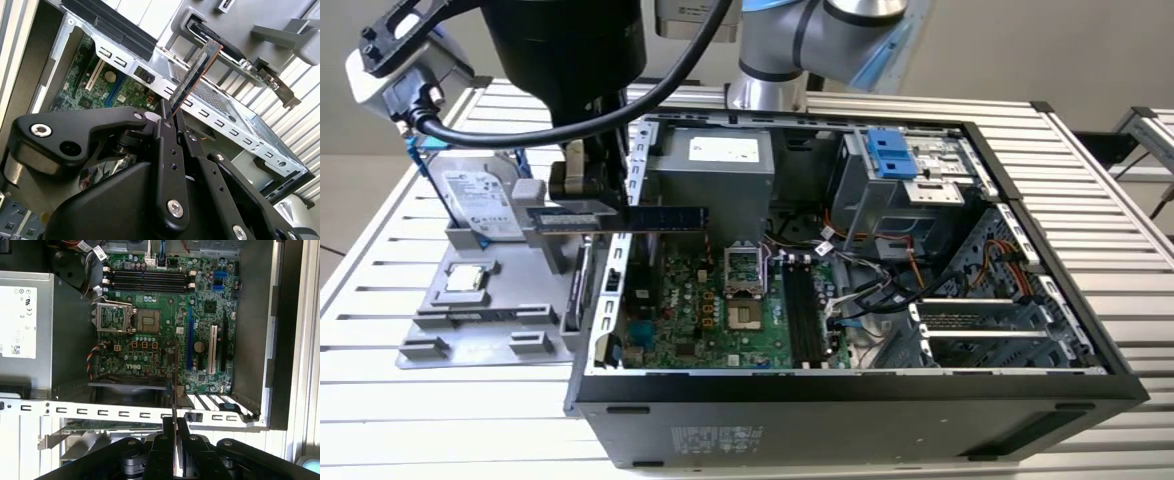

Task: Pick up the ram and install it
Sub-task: 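Pick up the ram and move it above insertion slot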

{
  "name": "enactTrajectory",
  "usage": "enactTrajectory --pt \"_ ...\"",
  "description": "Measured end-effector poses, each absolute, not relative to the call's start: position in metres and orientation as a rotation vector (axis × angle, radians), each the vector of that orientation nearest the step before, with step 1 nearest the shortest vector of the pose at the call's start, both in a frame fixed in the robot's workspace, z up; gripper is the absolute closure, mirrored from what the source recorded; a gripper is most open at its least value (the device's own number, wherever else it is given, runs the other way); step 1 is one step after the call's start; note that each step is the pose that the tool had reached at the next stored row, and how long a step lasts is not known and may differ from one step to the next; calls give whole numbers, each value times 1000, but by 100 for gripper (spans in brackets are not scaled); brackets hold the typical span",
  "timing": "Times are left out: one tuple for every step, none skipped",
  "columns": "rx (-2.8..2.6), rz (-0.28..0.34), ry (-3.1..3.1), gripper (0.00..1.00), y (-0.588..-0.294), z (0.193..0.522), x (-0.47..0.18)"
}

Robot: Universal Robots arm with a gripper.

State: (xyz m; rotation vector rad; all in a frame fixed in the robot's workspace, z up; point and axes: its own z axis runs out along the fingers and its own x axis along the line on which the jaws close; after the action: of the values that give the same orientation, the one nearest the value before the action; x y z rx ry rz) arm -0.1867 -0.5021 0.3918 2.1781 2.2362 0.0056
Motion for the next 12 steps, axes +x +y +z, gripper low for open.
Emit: enactTrajectory --pt "2178 6 2236 100 -502 392 -186" --pt "2178 6 2236 100 -502 392 -185" --pt "2178 6 2236 100 -502 392 -184" --pt "2178 6 2236 100 -502 392 -183" --pt "2178 6 2236 100 -502 392 -183" --pt "2178 6 2236 100 -502 392 -182" --pt "2178 6 2236 100 -502 392 -181" --pt "2178 6 2236 100 -502 392 -180" --pt "2178 6 2236 100 -502 392 -179" --pt "2178 6 2236 100 -502 392 -179" --pt "2178 6 2236 100 -502 392 -178" --pt "2178 6 2236 100 -502 392 -177"
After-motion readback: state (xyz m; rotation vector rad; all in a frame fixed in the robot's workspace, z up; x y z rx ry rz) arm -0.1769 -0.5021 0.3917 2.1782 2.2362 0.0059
